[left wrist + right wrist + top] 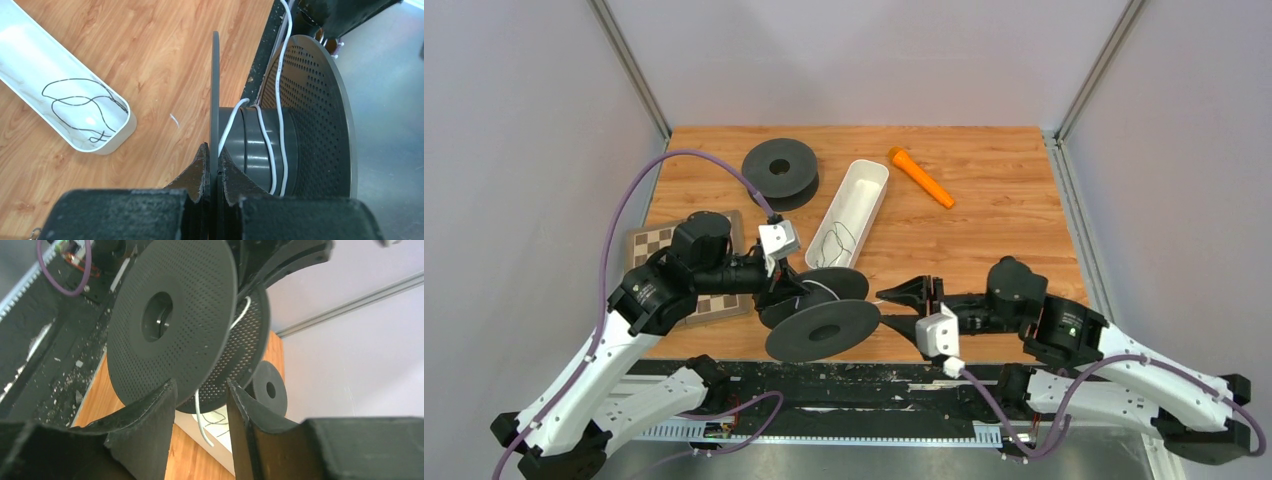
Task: Wrap the cables
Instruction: Wrap the cable around the cable reel.
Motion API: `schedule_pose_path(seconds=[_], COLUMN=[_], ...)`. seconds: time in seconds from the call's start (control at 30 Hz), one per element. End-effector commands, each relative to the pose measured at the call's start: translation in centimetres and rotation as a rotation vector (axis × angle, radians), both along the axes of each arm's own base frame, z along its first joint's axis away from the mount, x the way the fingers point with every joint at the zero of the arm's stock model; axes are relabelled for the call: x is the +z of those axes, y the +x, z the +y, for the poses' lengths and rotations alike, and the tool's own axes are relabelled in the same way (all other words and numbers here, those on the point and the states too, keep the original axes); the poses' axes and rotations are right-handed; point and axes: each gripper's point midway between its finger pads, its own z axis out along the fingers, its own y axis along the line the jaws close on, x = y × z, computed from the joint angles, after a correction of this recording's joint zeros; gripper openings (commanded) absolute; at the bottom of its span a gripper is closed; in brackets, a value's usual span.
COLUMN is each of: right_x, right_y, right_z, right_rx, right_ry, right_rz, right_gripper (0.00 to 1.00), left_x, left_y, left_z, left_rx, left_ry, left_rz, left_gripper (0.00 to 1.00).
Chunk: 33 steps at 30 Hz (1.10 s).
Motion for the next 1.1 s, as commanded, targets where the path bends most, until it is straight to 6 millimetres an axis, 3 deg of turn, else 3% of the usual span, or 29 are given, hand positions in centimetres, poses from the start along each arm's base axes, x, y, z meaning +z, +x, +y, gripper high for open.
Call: schedule_pose_path(seconds=[0.0,1.07], right_x=[-0.4,-2.2], right_y=[2.5,4.4], right_z=[0.3,-0.3], right_rx=[-0.15,-0.27], right_ry=[-0.087,-0.204], right_rz=[-0.139,-0.239], right_gripper=[0.42,0.27], left_x=[3.5,3.0], left_y=[-0.5,-0.7], left_z=[-0.5,-0.7], left_rx=[-0.032,-0.073], left_ry=[-0.087,-0.061], left_rz=[-0.048,-0.04], left_gripper=[0.0,0.0])
